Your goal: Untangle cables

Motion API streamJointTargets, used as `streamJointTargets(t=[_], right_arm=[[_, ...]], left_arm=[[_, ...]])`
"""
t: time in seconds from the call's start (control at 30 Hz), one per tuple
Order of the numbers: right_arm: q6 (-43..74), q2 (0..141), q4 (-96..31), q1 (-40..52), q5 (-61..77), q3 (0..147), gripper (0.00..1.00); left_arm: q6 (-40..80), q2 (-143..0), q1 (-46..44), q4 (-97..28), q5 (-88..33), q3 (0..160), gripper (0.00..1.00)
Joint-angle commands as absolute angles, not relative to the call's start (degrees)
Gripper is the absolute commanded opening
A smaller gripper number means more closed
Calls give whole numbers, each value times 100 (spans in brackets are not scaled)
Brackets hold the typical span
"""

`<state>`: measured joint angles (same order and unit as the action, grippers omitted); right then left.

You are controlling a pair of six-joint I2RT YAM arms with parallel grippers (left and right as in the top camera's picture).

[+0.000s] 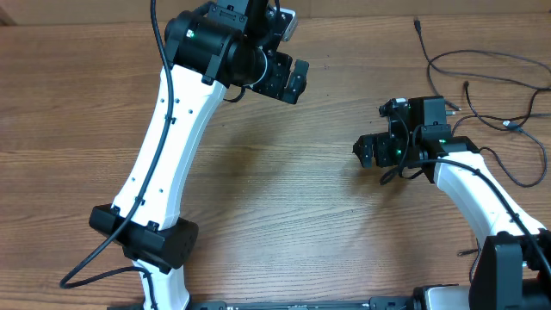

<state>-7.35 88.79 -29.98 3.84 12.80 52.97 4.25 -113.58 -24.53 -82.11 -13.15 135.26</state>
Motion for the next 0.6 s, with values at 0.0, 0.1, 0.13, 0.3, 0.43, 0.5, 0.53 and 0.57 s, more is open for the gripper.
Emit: streamJointTargets(t=[0.0,0.1,0.13,0.3,0.43,0.5,0.53,0.57], right_arm=[[-757,8895,-2969,405,1249,5402,100],[-757,8895,-2969,405,1249,5402,100],[-757,8895,-2967,405,1247,5402,100],[-757,8895,-2969,405,1247,5402,100],[-757,8895,-2969,405,1247,5402,100],[-757,8895,-2969,405,1249,5402,100],[-757,8895,-2969,405,1249,5402,100],[-757,8895,-2969,405,1247,5402,100]], left_arm=[[338,-11314,-2440,-8208,-1245,13614,100],[338,-11314,-2440,-8208,-1245,13614,100],[338,-11314,-2440,-8211,-1245,13614,100],[336,-11284,-2449,-8237,-1245,13614,100],[338,-11113,-2587,-8241,-1229,13544,100],[338,-10938,-2637,-8093,-1090,13373,99],[340,-10833,-2657,-7970,-1000,13246,100],[340,-10691,-2672,-7771,-908,13058,100]])
